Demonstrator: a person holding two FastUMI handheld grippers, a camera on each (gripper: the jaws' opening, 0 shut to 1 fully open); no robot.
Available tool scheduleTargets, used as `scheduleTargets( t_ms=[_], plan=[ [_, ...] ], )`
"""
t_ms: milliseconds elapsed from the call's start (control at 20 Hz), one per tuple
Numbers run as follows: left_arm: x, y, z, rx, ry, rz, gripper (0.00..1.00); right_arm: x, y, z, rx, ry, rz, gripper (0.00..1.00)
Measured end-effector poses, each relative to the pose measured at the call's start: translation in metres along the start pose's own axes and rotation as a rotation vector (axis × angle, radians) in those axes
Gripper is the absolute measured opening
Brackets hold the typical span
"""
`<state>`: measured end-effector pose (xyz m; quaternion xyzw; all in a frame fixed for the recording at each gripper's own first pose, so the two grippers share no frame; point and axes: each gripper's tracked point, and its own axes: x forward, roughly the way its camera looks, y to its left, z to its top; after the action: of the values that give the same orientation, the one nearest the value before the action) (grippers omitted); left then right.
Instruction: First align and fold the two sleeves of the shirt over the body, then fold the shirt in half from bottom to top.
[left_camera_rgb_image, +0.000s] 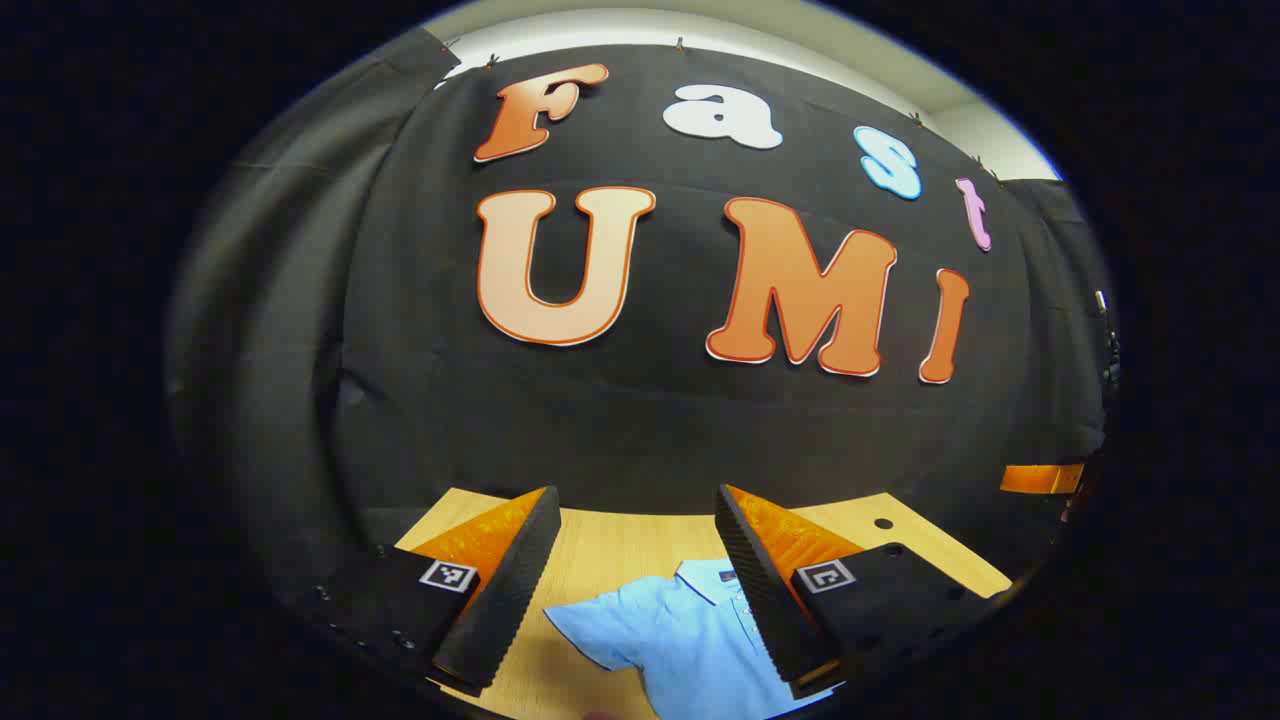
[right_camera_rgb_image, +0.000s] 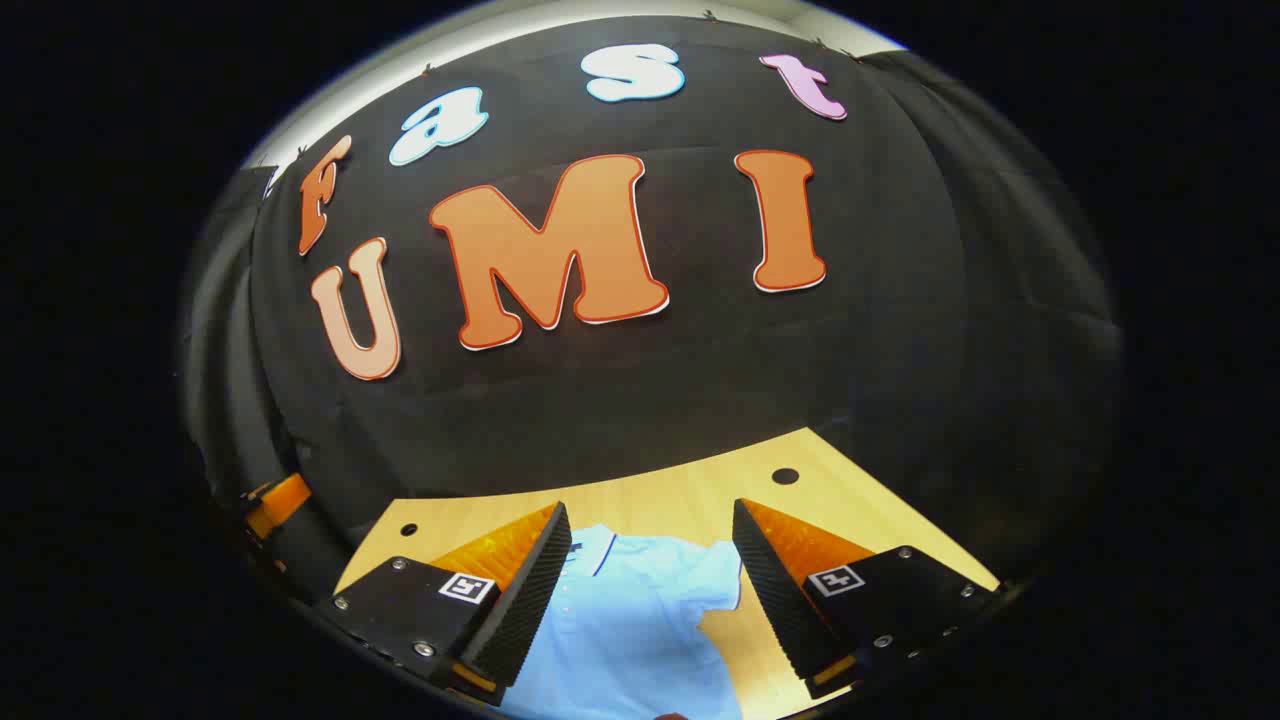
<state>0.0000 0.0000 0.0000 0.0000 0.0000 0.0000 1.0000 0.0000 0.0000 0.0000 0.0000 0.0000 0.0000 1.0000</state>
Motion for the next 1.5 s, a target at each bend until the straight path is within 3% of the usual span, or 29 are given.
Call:
scheduleTargets(
  t_ms=[650, 1050, 1500],
  plan=[
    [0.000, -0.002, -0.003, -0.003, 0.012, 0.087, 1.00, 0.018, -0.002, 0.002, -0.037, 0.007, 0.058, 0.98],
    [-0.003, 0.006, -0.009, 0.010, 0.024, 0.099, 1.00, 0.032, -0.008, -0.008, -0.053, 0.056, 0.031, 0.98],
    [0.011, 0.029, -0.023, 0.021, 0.055, 0.135, 1.00, 0.123, -0.054, -0.089, -0.089, 0.421, -0.099, 0.98]
  ],
)
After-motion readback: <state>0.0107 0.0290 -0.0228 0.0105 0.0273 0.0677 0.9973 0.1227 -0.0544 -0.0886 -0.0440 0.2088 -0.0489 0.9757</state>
